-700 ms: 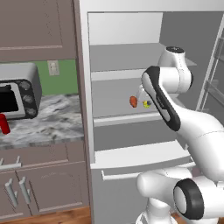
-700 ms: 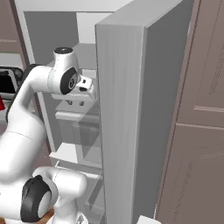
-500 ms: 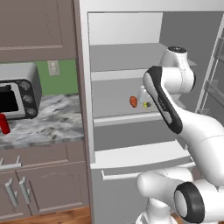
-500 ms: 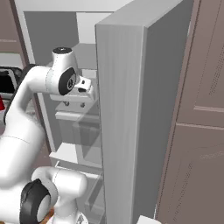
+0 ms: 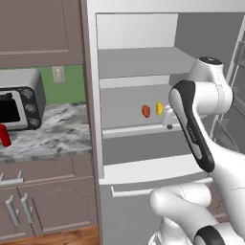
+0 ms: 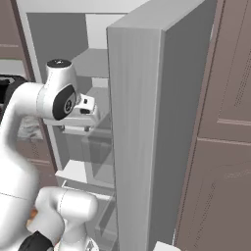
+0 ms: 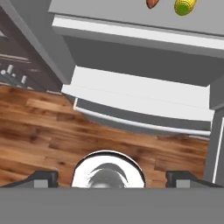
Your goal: Place the ketchup and condiment bottle from the counter to the top shelf of the fridge. If the existing items in the fridge are on the top shelf, move them to other shelves.
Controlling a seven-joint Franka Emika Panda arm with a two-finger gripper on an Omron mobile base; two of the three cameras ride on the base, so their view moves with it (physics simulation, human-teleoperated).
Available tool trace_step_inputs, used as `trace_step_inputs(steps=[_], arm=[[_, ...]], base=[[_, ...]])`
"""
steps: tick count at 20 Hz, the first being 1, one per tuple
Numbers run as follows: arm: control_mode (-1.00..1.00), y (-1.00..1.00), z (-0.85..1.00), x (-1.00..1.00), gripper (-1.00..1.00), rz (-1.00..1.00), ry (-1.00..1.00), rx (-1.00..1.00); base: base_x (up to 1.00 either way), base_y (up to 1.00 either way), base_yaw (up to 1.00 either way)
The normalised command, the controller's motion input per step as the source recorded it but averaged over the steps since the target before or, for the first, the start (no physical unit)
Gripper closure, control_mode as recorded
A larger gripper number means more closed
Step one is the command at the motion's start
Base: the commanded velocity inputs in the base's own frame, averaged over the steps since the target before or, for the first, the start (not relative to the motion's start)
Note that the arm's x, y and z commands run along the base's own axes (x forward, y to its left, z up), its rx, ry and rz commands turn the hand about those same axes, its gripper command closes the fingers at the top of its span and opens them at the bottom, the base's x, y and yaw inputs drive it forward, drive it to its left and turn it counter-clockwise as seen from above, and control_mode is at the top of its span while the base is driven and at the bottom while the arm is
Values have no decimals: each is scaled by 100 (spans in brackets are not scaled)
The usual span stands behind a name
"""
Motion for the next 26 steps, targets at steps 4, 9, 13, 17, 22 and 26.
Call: trace_step_inputs(steps=[4,9,13,17,22,26], arm=[[-100,0,0,-62,-100,11,-4,0],[100,0,0,0,-100,0,0,0],[100,0,0,0,-100,0,0,0],[100,0,0,0,-100,0,0,0],[100,0,0,0,-100,0,0,0],[100,0,0,0,-100,0,0,0]], base=[[0,0,0],[-64,39,14],[-28,100,5],[-1,100,0],[7,100,0],[41,100,0]])
